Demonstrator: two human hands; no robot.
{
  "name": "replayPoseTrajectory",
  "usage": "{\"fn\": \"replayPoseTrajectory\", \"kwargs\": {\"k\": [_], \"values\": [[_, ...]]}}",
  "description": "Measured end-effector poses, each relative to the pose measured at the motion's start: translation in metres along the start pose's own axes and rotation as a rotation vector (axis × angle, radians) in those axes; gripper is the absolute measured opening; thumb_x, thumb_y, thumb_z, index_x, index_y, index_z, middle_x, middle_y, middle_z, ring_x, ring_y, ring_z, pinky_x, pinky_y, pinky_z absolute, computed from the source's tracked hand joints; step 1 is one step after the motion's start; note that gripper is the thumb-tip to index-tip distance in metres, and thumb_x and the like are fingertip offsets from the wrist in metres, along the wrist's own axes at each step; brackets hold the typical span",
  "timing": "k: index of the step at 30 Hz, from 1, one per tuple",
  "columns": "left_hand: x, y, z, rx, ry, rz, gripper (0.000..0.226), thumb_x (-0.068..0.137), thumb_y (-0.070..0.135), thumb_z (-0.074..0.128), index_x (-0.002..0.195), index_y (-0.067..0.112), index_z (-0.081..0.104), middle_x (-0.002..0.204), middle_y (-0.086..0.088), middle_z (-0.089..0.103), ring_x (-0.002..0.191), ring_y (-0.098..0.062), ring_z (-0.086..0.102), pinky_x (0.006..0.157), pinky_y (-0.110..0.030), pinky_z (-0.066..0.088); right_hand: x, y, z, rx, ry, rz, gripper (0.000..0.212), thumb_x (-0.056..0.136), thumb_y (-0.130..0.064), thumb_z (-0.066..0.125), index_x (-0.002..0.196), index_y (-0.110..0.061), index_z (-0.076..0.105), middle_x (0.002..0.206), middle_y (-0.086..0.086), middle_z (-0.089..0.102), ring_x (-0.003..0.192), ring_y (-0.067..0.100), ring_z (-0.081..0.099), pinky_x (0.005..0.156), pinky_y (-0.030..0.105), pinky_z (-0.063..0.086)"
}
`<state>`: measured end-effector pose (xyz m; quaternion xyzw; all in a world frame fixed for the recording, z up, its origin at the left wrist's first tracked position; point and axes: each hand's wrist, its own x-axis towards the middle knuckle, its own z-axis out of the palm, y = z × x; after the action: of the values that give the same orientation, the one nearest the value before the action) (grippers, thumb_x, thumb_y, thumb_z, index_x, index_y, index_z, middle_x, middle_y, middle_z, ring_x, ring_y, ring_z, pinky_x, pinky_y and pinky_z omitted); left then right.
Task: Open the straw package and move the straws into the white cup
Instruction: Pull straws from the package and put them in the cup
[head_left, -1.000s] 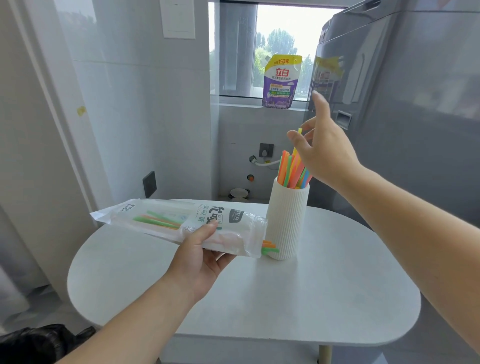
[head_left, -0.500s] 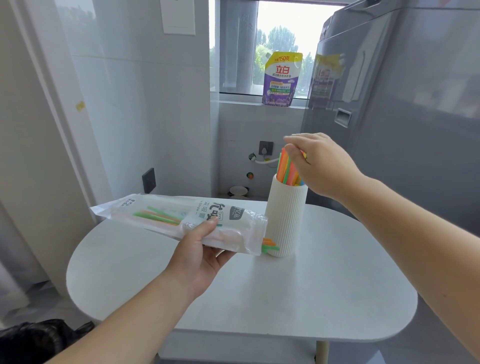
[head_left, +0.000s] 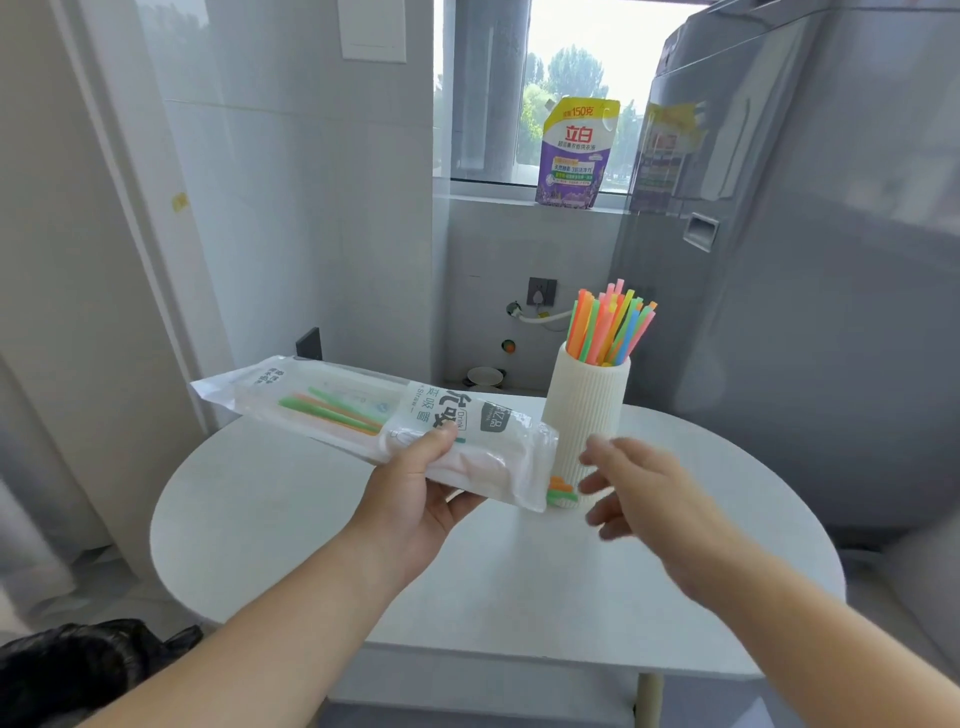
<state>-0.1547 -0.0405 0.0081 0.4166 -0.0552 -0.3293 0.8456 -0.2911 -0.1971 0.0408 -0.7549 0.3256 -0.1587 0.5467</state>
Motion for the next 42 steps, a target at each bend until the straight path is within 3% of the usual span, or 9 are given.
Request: {"fn": "replayPoseTrajectory", "kwargs": {"k": [2, 6, 14, 23, 28, 34, 42], "values": [[-0.002, 0.000, 0.001, 0.015, -0.012, 0.011, 0.015, 0.095, 0.014, 0.064, 0.108, 0.017, 0.072, 0.102, -0.006, 0.079, 0.084, -0.019, 0.076, 0.067, -0.035, 0.063, -0.001, 0.011, 0.005, 0.245, -0.116, 0.146, 0.030, 0.101, -0.032, 0.056, 0.103, -0.005, 0.070, 0.095, 0.017, 0.068, 0.063, 0.023, 0.062, 0.059, 0.033, 0.053], [-0.004, -0.001, 0.006, 0.031, -0.014, 0.030, 0.016, 0.095, 0.014, 0.064, 0.108, 0.018, 0.072, 0.103, -0.006, 0.079, 0.086, -0.020, 0.075, 0.066, -0.034, 0.062, -0.003, 0.015, 0.005, 0.448, -0.213, 0.133, 0.020, 0.095, -0.017, 0.065, 0.101, 0.001, 0.073, 0.086, 0.012, 0.072, 0.065, 0.020, 0.064, 0.061, 0.027, 0.055], [-0.004, -0.002, 0.004, 0.026, -0.015, 0.043, 0.017, 0.095, 0.013, 0.064, 0.110, 0.019, 0.071, 0.103, -0.005, 0.079, 0.085, -0.019, 0.076, 0.066, -0.035, 0.063, -0.004, 0.014, 0.006, 0.479, -0.244, 0.094, 0.008, 0.089, -0.005, 0.071, 0.093, 0.002, 0.072, 0.081, 0.015, 0.073, 0.069, 0.020, 0.067, 0.064, 0.025, 0.058], [-0.001, -0.003, 0.003, -0.009, 0.012, 0.021, 0.028, 0.096, 0.012, 0.064, 0.123, 0.017, 0.067, 0.108, -0.006, 0.079, 0.086, -0.019, 0.077, 0.062, -0.034, 0.062, -0.004, 0.015, -0.004, 0.261, -0.060, -0.067, 0.008, 0.094, -0.003, 0.066, 0.094, 0.005, 0.067, 0.072, 0.015, 0.072, 0.062, 0.025, 0.070, 0.063, 0.032, 0.060], [0.000, -0.004, 0.004, -0.007, 0.018, 0.021, 0.033, 0.096, 0.013, 0.065, 0.128, 0.016, 0.065, 0.111, -0.008, 0.078, 0.087, -0.019, 0.077, 0.063, -0.034, 0.062, -0.007, 0.015, 0.000, 0.282, -0.123, -0.072, 0.015, 0.088, -0.010, 0.075, 0.093, 0.003, 0.069, 0.077, 0.017, 0.072, 0.067, 0.025, 0.070, 0.070, 0.035, 0.060], [-0.001, -0.004, 0.004, -0.007, 0.013, 0.003, 0.025, 0.096, 0.013, 0.064, 0.120, 0.015, 0.068, 0.105, -0.007, 0.079, 0.083, -0.018, 0.077, 0.061, -0.033, 0.062, -0.002, 0.016, -0.003, 0.371, -0.079, -0.031, 0.003, 0.089, 0.002, 0.070, 0.088, 0.004, 0.068, 0.077, 0.018, 0.072, 0.065, 0.023, 0.069, 0.065, 0.029, 0.059], [0.001, 0.000, 0.004, -0.050, 0.049, 0.006, 0.032, 0.096, 0.009, 0.063, 0.127, 0.012, 0.064, 0.098, -0.006, 0.079, 0.078, -0.019, 0.077, 0.058, -0.033, 0.062, 0.002, 0.018, -0.011, 0.481, -0.070, 0.046, 0.007, 0.091, -0.005, 0.069, 0.095, -0.001, 0.065, 0.084, 0.014, 0.067, 0.065, 0.021, 0.064, 0.062, 0.026, 0.056]]}}
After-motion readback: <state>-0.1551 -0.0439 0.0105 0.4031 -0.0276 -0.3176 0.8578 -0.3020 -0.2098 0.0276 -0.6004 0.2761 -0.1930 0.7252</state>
